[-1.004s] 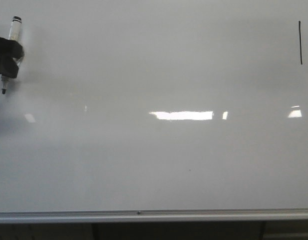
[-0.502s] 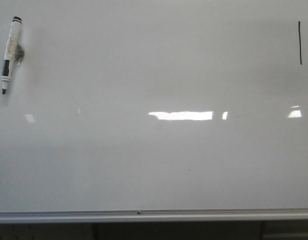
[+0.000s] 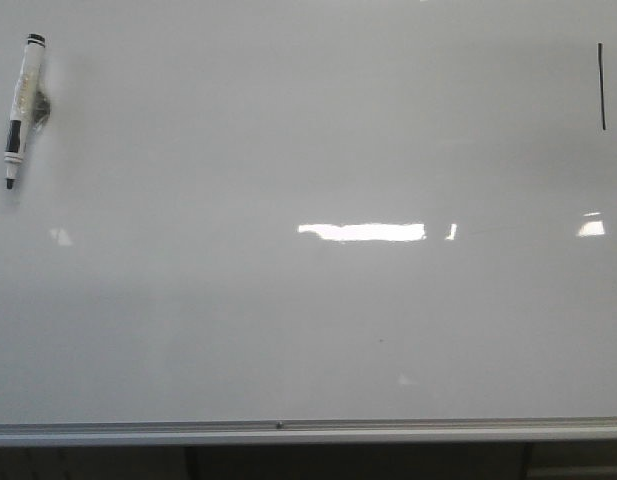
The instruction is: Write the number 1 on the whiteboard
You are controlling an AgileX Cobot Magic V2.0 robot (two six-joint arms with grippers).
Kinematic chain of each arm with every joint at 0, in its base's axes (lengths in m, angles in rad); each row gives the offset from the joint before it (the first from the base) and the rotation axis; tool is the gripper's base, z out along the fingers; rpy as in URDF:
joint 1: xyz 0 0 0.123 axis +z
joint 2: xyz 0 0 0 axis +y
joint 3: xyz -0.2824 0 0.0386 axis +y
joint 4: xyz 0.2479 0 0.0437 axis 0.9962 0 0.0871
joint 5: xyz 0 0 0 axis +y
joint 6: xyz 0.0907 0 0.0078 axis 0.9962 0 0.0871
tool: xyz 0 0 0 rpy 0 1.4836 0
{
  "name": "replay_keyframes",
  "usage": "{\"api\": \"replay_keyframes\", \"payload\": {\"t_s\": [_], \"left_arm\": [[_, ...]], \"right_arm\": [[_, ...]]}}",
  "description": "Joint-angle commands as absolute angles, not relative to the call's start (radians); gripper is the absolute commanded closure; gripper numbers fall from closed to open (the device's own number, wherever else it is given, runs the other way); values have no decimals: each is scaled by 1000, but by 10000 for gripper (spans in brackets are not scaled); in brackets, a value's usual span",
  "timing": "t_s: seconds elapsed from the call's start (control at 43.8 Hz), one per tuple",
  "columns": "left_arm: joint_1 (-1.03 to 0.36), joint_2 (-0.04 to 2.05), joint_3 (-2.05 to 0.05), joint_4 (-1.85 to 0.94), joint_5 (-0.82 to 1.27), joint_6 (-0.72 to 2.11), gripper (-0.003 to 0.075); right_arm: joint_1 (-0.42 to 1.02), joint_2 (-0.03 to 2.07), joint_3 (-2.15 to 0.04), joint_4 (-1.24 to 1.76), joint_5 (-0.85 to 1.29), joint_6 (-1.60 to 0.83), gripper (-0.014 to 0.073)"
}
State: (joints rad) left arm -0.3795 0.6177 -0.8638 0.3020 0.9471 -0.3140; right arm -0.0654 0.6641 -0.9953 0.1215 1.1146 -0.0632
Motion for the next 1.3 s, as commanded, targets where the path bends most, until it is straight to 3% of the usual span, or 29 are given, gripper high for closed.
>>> {"api": "replay_keyframes", "payload": {"t_s": [0.0,0.502,0.662,0.776,1.004,1.141,1.278], "left_arm": [[-395,579,-896,290,907,-277,311],[-395,565,-892,291,891,-233,315],[-395,565,-892,291,884,-233,402],[-395,565,-892,291,873,-233,524],[-395,565,-892,291,869,-233,741],[-395,565,-892,291,863,-233,741],[-395,565,-892,291,848,-233,741]], "right_arm": [[-70,629,-1022,114,1038,-61,174],[-70,596,-972,114,998,-65,182],[-70,596,-942,114,971,-65,185],[-70,596,-941,114,946,-65,270],[-70,596,-941,114,924,-65,546],[-70,596,-941,114,915,-71,668],[-70,596,-941,114,885,-71,662]]}}
